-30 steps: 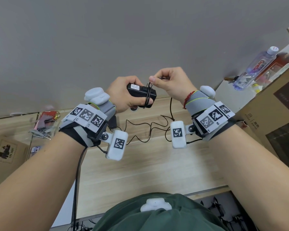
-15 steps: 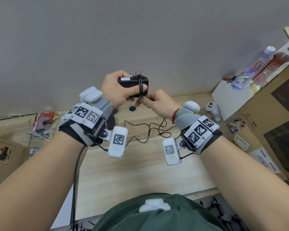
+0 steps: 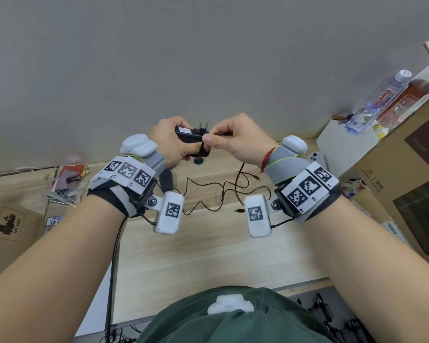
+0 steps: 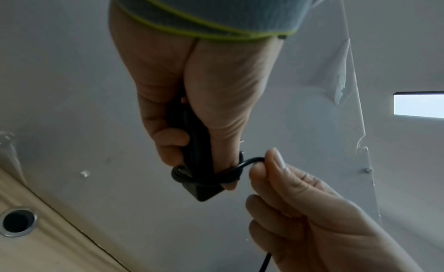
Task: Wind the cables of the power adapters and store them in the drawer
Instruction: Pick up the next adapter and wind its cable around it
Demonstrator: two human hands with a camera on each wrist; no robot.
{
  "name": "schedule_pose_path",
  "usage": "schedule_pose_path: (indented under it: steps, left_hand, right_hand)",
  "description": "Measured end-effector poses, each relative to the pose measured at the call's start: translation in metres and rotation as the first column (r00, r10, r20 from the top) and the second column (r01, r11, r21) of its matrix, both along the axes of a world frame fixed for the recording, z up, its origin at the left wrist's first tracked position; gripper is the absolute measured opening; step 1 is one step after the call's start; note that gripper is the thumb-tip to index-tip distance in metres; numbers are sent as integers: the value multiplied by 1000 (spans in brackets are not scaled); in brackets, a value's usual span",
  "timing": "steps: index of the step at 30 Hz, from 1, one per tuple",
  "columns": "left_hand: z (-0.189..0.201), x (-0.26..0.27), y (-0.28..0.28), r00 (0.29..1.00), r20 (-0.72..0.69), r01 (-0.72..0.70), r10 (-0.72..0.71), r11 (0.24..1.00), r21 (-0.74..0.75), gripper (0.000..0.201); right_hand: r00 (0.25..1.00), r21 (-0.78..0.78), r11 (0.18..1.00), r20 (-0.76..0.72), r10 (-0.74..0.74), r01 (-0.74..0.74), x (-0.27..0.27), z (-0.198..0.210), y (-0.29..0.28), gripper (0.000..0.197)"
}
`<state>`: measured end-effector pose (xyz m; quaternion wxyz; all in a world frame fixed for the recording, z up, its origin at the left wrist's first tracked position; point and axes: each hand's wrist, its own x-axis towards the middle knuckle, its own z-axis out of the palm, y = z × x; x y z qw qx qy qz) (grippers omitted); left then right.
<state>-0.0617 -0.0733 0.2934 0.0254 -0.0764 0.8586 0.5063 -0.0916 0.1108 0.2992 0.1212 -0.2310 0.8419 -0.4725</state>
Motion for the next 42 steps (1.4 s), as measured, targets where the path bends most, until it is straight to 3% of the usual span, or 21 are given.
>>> schedule_pose_path:
  steps: [6,12,19,26,30,35,42]
  left_hand:
    - [8,6,6,996,15,90,-91,996,21,54]
    - [9,7,10,982,-1,189,-189,982,18,47]
    - [10,9,19,970,-35,241,-239,965,106,43]
    - [17,8,22,994,-91,87,-64,959,271,35]
    - [16,1,14,993,-105,-26,59,956,291,35]
    - [9,-3,2,989,-89,-97,121,968,233,38]
    - [0,2,-6,993,-14,-114,114,993,28,45]
  right_hand:
    - [993,-97,989,-40,-112,107,-13,5,8,17]
    - [991,-229,965,-15,-136,129,-17,1,12,16]
    - [987,-261,952,47,-154,161,-13,-26,9,24]
    - [977,-126,974,127,-172,188,0,-42,2,30]
    - [994,-30,997,86,-62,65,13,-37,0,26]
    - [994,-35,998,103,-41,45,19,-29,-1,20]
    - [998,-28,999,58,-34,36,13,-14,0,10]
